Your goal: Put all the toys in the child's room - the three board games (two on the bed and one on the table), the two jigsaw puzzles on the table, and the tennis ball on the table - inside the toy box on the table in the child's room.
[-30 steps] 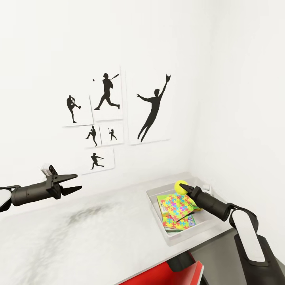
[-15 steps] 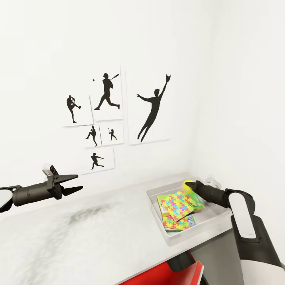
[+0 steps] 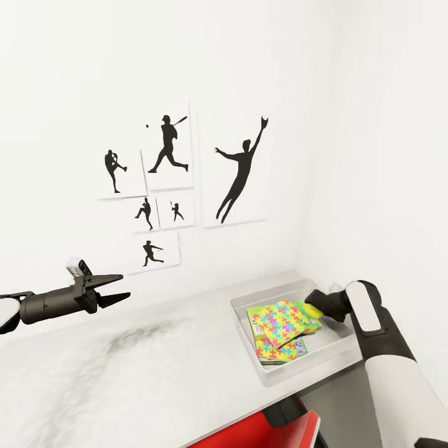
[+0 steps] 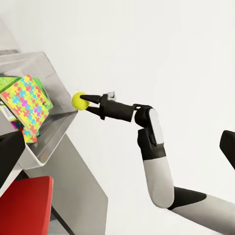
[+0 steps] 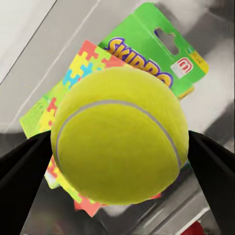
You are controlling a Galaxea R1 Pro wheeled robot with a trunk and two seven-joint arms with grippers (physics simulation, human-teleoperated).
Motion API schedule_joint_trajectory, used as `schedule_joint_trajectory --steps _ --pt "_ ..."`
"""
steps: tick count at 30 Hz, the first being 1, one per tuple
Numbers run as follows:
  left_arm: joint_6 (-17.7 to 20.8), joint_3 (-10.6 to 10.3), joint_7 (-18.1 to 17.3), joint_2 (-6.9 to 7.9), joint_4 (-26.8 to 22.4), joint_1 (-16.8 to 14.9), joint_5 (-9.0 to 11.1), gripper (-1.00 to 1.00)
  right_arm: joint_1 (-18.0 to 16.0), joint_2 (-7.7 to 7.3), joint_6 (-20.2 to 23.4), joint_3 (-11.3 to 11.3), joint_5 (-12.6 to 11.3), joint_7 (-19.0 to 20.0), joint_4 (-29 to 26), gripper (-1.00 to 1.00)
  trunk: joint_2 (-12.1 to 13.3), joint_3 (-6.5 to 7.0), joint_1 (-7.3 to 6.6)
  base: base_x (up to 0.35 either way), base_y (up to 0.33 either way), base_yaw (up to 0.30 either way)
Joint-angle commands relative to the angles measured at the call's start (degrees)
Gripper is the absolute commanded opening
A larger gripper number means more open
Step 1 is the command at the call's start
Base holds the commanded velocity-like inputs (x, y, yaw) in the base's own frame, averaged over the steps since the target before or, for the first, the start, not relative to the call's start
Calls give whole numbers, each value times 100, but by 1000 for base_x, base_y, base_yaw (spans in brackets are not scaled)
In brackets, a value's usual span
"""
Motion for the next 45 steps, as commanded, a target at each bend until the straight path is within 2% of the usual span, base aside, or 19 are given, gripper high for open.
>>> schedule_joint_trajectory --steps 1,3,8,12,14,19,22,30,39,45 --pt "10 -17 -35 4 7 -9 -6 100 -68 -26 12 3 -72 -140 206 -100 -7 -5 3 0 0 0" --pt "10 -17 -36 0 6 -9 -6 100 -130 -62 12 9 -68 -207 458 -100 -7 -5 3 0 0 0" --pt "10 -17 -35 -4 6 -9 -5 100 -194 -260 12 12 -64 -272 879 -100 -7 -5 3 0 0 0" --pt "10 -17 -35 -5 6 -9 -5 100 -203 -310 12 12 0 -292 1128 -100 -7 -5 3 0 0 0" --pt "10 -17 -35 -5 6 -9 -5 100 -217 -316 12 9 116 -297 1210 -100 -7 -5 3 0 0 0" --pt "10 -17 -35 -5 6 -9 -5 100 -356 -315 -43 -9 742 -288 1351 -100 -7 -5 3 0 0 0" --pt "10 -17 -35 -5 6 -9 -5 100 -400 -320 -285 -6 861 -257 1366 -100 -7 -5 3 0 0 0" --pt "10 -17 -42 -5 6 -9 -5 100 -424 -326 -442 1 909 -227 1291 -100 -7 -6 3 0 0 0" --pt "10 -21 -51 -9 -47 -9 2 100 -616 -380 -459 12 921 -231 1268 -100 -7 -72 3 0 0 0" --pt "17 -25 -81 -105 -102 -9 5 100 -626 -384 -460 12 945 -234 1268 -100 -7 -127 3 0 0 0"
